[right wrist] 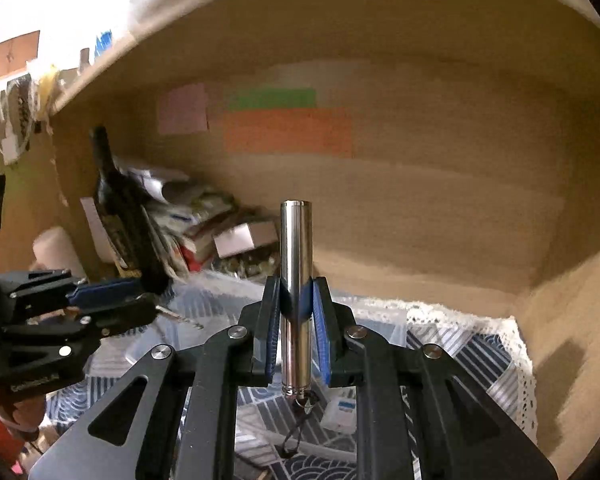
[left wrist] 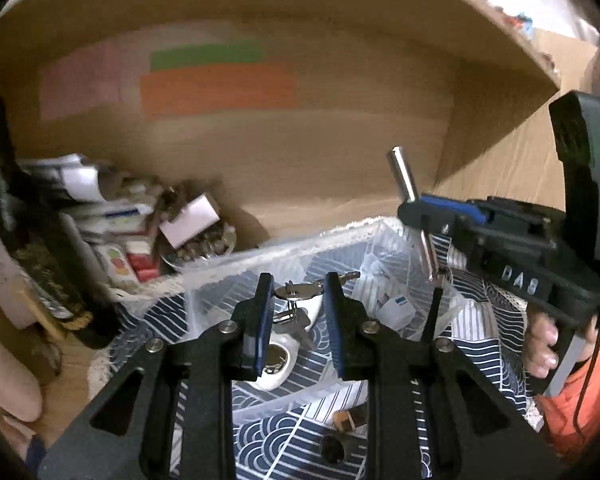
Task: Organize rigid objects
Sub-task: 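Lower the keys and silver tube into the clear box and release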
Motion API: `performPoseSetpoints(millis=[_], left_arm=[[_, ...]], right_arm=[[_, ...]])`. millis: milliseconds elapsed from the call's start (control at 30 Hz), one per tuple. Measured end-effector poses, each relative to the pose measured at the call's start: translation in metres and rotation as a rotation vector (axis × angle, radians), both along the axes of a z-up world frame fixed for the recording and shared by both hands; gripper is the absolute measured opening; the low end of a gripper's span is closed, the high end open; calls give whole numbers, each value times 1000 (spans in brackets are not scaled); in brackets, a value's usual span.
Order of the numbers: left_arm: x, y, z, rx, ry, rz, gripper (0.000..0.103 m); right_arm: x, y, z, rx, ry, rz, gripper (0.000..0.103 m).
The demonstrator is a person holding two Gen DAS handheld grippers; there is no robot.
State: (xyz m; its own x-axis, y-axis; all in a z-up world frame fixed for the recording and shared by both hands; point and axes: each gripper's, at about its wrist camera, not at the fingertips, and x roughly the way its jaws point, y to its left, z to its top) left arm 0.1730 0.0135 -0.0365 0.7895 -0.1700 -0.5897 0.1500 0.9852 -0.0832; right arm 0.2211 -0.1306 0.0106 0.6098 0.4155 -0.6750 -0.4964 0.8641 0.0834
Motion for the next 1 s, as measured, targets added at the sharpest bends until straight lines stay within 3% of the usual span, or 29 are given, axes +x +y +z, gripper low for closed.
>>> performPoseSetpoints(millis=[233,400,567,700,800,1000], left_arm=[[32,-7,-43,-39,140,-33,24],[40,-12,-60,-21,177,-38,24],[47,-11,-71,-17,226,-31,24],[42,-10,-70,-17,235,-28,24],[35,-9,-62,-17,221,-21,24],[11,-5,-39,-5,157,6,44]], right_arm=[[17,5,-51,-90,143,5,14],[25,7,-79,-156,236,5,14],[28,13,-92,-185,273,10,15],[24,12,-86,-182,256,1,15],[21,10,-77,-166,231,-3,23],[-2,10,-46,-137,149,10,30]])
